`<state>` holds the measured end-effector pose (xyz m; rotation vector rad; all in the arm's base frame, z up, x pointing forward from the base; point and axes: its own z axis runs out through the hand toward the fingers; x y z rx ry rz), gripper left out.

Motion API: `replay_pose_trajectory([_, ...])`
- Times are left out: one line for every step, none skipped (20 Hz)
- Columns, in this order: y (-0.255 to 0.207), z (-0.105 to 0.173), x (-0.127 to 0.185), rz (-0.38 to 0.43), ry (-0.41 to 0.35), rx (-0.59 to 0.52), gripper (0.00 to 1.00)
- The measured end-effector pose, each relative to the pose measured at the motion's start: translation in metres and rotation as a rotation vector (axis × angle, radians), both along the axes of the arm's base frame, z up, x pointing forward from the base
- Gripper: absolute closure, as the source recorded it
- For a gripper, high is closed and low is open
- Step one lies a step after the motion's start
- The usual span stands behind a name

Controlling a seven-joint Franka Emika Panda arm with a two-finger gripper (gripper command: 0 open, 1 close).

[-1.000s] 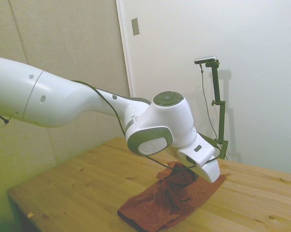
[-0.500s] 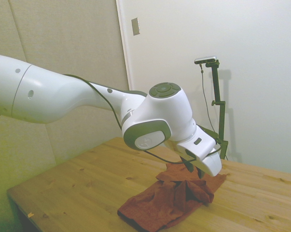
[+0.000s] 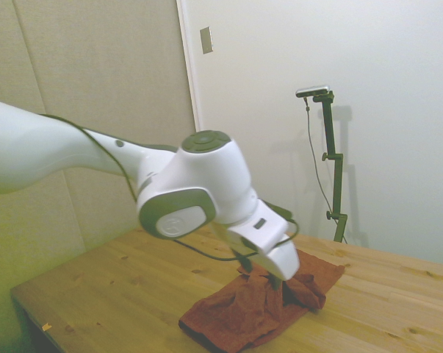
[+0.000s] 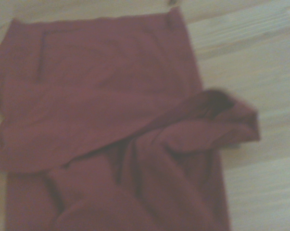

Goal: Fold the shorts

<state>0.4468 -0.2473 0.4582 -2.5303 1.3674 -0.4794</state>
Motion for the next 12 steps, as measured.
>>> replay_pose_trajectory([0.025, -0.002, -0.008, 0.04, 0.022, -0.006, 0.0])
replay_pose_trajectory([0.051, -0.005, -0.016, 0.075, 0.04, -0.01, 0.0])
replay_pose_trajectory([0.076, -0.007, -0.025, 0.106, 0.053, -0.014, 0.0])
replay_pose_trajectory([0.1, -0.009, -0.035, 0.136, 0.066, -0.013, 0.0])
replay_pose_trajectory([0.121, -0.011, -0.046, 0.166, 0.079, -0.011, 0.0])
replay_pose_trajectory([0.139, -0.013, -0.058, 0.2, 0.095, -0.007, 0.0])
replay_pose_trajectory([0.156, -0.014, -0.071, 0.234, 0.111, -0.003, 0.0])
replay_pose_trajectory([0.171, -0.014, -0.084, 0.262, 0.123, -0.004, 0.0])
replay_pose_trajectory([0.182, -0.014, -0.096, 0.281, 0.13, -0.006, 0.0])
replay_pose_trajectory([0.192, -0.014, -0.108, 0.294, 0.137, -0.01, 0.0])
replay_pose_trajectory([0.199, -0.013, -0.118, 0.302, 0.142, -0.013, 0.0])
replay_pose_trajectory([0.203, -0.006, -0.124, 0.31, 0.142, -0.015, 0.0])
